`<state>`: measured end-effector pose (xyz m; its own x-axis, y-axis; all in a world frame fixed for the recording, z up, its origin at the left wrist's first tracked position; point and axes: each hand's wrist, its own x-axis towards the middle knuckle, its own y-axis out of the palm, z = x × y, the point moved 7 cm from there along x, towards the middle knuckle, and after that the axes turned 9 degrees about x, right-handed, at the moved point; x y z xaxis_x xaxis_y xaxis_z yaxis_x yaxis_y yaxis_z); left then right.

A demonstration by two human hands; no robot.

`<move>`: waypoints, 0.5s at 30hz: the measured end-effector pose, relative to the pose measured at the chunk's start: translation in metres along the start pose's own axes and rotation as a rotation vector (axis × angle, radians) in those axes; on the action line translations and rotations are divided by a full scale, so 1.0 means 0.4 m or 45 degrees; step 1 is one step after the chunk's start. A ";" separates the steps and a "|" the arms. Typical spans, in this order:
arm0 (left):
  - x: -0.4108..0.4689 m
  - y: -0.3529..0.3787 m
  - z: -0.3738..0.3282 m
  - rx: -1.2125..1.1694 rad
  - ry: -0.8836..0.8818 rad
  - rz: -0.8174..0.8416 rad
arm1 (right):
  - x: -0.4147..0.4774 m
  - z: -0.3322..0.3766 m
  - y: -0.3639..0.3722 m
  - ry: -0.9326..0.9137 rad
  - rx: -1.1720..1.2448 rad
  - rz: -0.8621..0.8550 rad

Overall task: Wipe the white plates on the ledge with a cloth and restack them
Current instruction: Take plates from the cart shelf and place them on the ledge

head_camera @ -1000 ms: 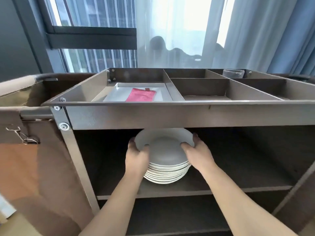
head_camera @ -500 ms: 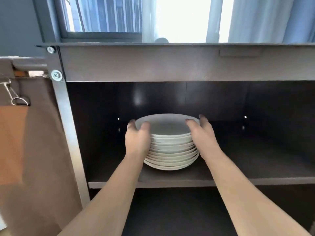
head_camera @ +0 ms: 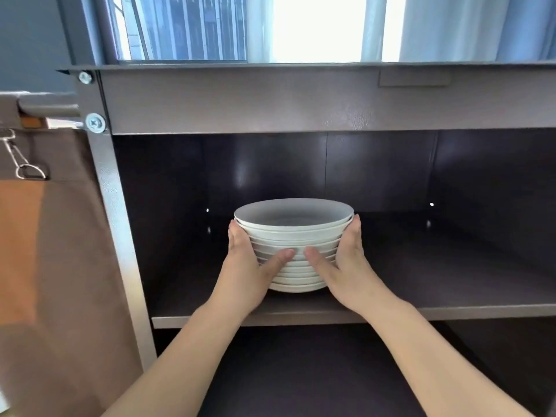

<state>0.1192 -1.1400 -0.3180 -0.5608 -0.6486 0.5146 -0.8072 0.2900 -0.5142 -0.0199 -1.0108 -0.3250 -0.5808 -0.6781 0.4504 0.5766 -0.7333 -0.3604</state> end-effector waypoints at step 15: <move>0.151 0.062 0.035 0.481 -0.209 0.066 | 0.159 -0.028 0.038 0.259 -0.383 0.092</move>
<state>0.0679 -1.1818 -0.3092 -0.5374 -0.7526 0.3805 -0.6369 0.0665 -0.7680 -0.0546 -1.0658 -0.3109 -0.6643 -0.7028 0.2545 0.4432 -0.6445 -0.6231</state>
